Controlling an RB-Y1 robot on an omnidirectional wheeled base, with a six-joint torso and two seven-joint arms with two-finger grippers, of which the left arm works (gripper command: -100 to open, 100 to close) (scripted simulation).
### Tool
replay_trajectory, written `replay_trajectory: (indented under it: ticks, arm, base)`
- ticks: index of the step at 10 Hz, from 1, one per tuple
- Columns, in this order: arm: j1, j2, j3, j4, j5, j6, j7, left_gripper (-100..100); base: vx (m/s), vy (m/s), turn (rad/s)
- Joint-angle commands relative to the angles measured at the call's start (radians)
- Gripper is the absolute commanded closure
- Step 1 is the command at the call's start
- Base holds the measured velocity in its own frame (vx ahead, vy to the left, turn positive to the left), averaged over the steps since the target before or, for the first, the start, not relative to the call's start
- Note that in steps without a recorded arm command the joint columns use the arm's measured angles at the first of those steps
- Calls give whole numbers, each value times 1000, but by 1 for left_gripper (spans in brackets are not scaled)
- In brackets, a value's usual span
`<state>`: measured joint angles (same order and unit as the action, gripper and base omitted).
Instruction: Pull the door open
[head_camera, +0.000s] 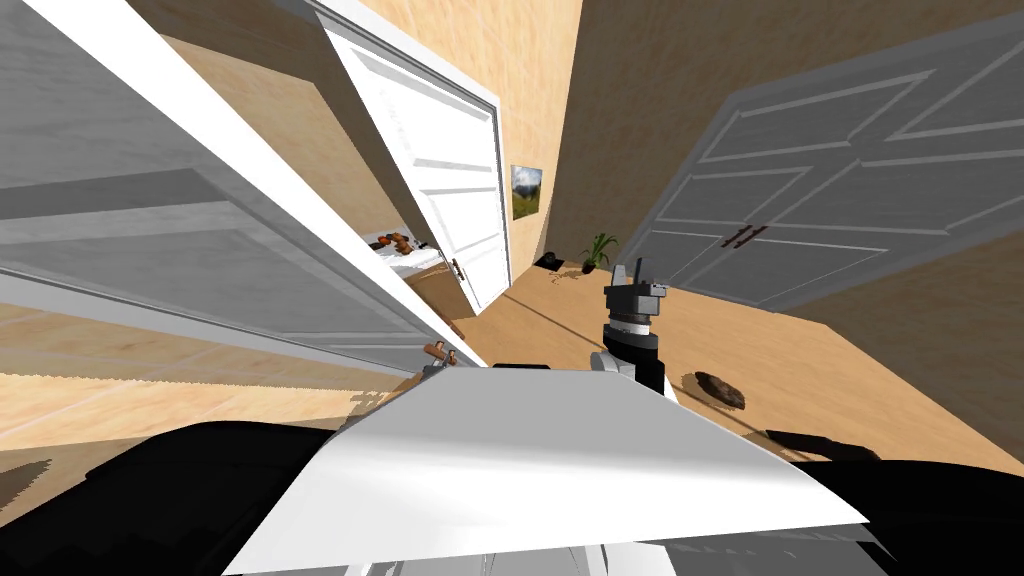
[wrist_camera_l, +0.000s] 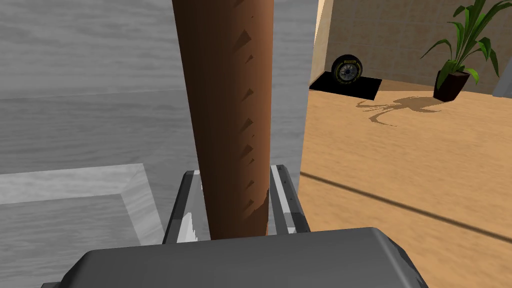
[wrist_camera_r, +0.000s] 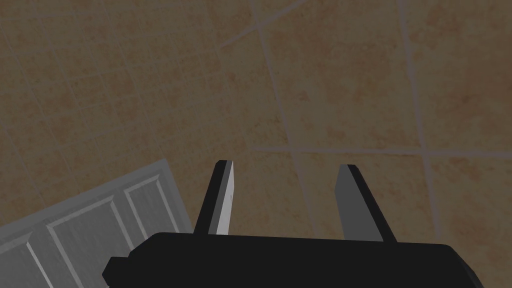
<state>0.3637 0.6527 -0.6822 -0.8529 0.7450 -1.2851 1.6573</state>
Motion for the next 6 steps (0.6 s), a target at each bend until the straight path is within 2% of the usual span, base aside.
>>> replay_trajectory:
  ticks: [1,5,6]
  arm:
    - [-7,5,-4,11,-4,-13,12,100]
    - [-22,13,-16,34,-13,-29,33,100]
    - [-21,9,-18,33,-13,-20,29,100]
  base:
    - [-211,52,-121]
    - [-201,38,-110]
    - [-82,22,-26]
